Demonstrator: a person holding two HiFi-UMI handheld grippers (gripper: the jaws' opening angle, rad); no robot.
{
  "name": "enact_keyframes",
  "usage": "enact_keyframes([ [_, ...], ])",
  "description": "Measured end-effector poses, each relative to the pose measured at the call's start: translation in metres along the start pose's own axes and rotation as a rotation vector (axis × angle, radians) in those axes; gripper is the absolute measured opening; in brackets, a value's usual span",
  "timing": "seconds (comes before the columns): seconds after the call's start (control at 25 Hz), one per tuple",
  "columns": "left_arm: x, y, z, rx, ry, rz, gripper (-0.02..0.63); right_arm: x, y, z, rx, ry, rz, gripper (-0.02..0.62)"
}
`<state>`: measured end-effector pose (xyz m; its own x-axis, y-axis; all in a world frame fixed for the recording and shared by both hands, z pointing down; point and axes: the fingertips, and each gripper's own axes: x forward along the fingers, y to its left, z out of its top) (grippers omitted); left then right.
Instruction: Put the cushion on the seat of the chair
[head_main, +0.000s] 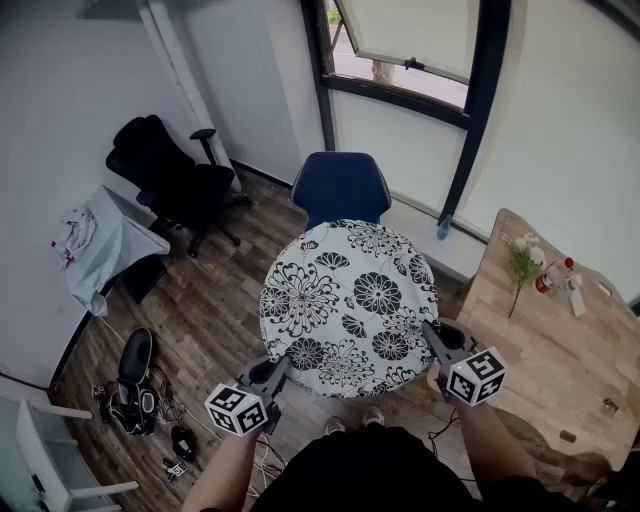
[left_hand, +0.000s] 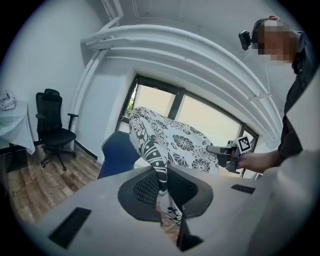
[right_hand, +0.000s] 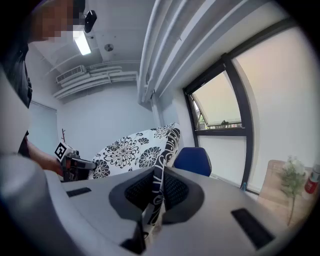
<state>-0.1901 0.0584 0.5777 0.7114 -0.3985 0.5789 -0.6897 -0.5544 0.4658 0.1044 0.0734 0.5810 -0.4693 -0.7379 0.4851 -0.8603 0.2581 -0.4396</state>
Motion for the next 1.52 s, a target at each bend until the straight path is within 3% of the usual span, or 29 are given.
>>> enact_keyframes([
  [0.44,0.004,-0.008,0.008,0.033,-0.014,0.037,0.02,0.005,-0.004,0.002,-0.024,-0.003,0.064,0.038],
  [0.72,0.006,-0.009,0.001,0.039,-0.031,0.115,0.02,0.004,-0.019,0.001,0.033,-0.054,0.142,0.038],
  [0.96,0.01,-0.004,-0.005,0.022,-0.03,0.142,0.02,0.017,-0.029,-0.009,0.118,-0.057,0.156,0.038],
  [1.12,-0.022,-0.071,-0.035,0.021,0.037,0.166,0.02,-0.056,-0.013,-0.043,0.17,-0.019,0.171,0.038],
  [1.16,-0.032,-0.093,-0.043,0.035,0.013,0.198,0.02,-0.07,-0.01,-0.047,0.16,-0.03,0.209,0.038],
  [1.24,-0.036,-0.126,-0.046,0.089,-0.114,0.278,0.02,-0.075,-0.018,-0.031,0.069,-0.095,0.318,0.038],
  [1.32,-0.041,-0.155,-0.056,0.115,-0.166,0.297,0.02,-0.099,-0.02,-0.031,0.03,-0.123,0.349,0.038],
  [1.4,-0.044,-0.159,-0.057,0.106,-0.157,0.285,0.02,-0.11,-0.019,-0.034,0.042,-0.109,0.327,0.038],
  [1.52,-0.031,-0.115,-0.025,0.074,-0.127,0.265,0.02,-0.071,-0.021,-0.01,0.066,-0.069,0.296,0.038],
])
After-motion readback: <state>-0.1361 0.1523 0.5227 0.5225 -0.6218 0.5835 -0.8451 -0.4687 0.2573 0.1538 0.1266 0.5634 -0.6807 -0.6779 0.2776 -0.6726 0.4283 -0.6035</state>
